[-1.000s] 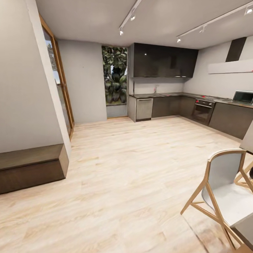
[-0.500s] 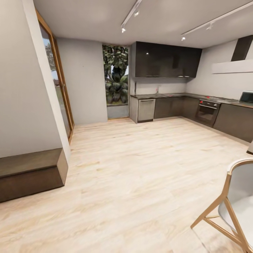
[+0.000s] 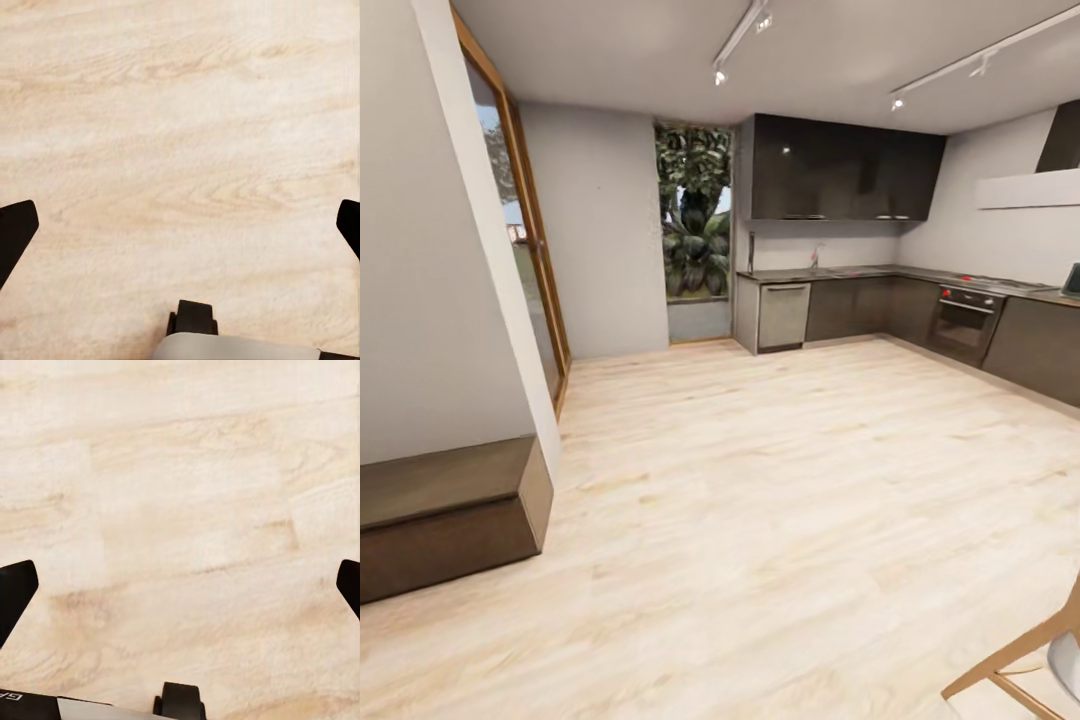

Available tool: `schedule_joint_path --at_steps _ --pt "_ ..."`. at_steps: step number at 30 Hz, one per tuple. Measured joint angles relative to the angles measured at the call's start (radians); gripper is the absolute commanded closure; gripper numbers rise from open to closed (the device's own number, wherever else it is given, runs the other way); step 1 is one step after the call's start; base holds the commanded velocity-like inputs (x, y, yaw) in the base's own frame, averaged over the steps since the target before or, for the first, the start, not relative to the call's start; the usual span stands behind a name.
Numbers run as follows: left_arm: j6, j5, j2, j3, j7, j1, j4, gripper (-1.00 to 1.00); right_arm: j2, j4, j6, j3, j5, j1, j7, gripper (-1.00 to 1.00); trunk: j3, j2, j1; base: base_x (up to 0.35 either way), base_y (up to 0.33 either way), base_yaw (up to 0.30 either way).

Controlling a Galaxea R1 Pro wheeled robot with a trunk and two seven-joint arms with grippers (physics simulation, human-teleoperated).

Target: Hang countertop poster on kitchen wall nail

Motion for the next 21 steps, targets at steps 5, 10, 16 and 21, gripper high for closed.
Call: schedule_joint_path --at_steps 5,10,16,21 --pt "0.0 0.0 0.0 0.0 0.0 0.0 0.0 -1.0 0.0 0.0 0.0 0.0 0.0 0.001 0.0 -1.0 0.0 0.0 0.0 0.34 0.147 0.0" --pt "0.0 0.0 0.0 0.0 0.0 0.0 0.0 -1.0 0.0 0.0 0.0 0.0 0.0 0.0 0.0 -1.0 0.0 0.0 0.0 0.34 0.128 0.0" --pt "0.0 0.0 0.0 0.0 0.0 0.0 0.0 -1.0 0.0 0.0 0.0 0.0 0.0 0.0 0.0 -1.0 0.0 0.0 0.0 0.34 0.081 0.0" --pt "-0.001 0.0 0.0 0.0 0.0 0.0 0.0 -1.0 0.0 0.0 0.0 -0.001 0.001 0.0 0.0 -1.0 0.0 0.0 0.0 0.34 0.019 0.0"
